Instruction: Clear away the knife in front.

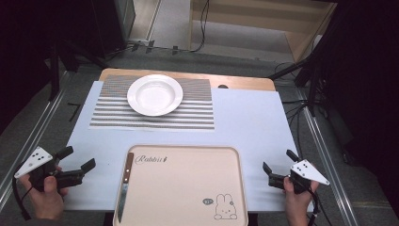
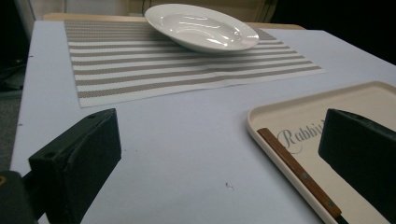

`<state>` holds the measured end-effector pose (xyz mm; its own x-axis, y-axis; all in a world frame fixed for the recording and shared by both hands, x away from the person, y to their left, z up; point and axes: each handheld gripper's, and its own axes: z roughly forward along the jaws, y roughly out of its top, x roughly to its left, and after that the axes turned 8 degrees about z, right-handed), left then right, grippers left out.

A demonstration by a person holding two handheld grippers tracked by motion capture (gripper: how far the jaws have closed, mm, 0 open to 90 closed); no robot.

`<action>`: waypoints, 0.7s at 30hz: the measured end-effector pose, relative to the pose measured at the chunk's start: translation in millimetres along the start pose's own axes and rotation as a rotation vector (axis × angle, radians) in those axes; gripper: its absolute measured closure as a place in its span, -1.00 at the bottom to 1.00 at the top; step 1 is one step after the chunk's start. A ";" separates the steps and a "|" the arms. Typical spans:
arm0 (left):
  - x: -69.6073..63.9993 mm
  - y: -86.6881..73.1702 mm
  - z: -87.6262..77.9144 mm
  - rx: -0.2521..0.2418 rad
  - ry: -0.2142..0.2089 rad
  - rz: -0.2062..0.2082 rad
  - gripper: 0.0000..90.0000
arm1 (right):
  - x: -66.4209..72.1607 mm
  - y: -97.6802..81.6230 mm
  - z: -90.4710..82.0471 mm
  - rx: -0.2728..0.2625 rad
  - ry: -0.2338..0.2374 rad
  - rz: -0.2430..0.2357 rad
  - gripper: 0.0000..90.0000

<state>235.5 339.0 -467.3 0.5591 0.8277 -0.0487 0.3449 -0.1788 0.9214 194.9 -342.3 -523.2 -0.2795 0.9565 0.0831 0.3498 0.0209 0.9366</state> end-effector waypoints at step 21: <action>12.1 -14.8 3.3 0.011 0.030 -0.025 -1.00 | 0.1 0.0 0.2 0.000 0.000 -0.002 -1.00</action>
<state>239.7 349.9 -482.8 0.5275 0.8474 -0.0602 0.3668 -0.1632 0.9159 195.0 -342.1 -523.2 -0.2798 0.9566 0.0815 0.3490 0.0222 0.9369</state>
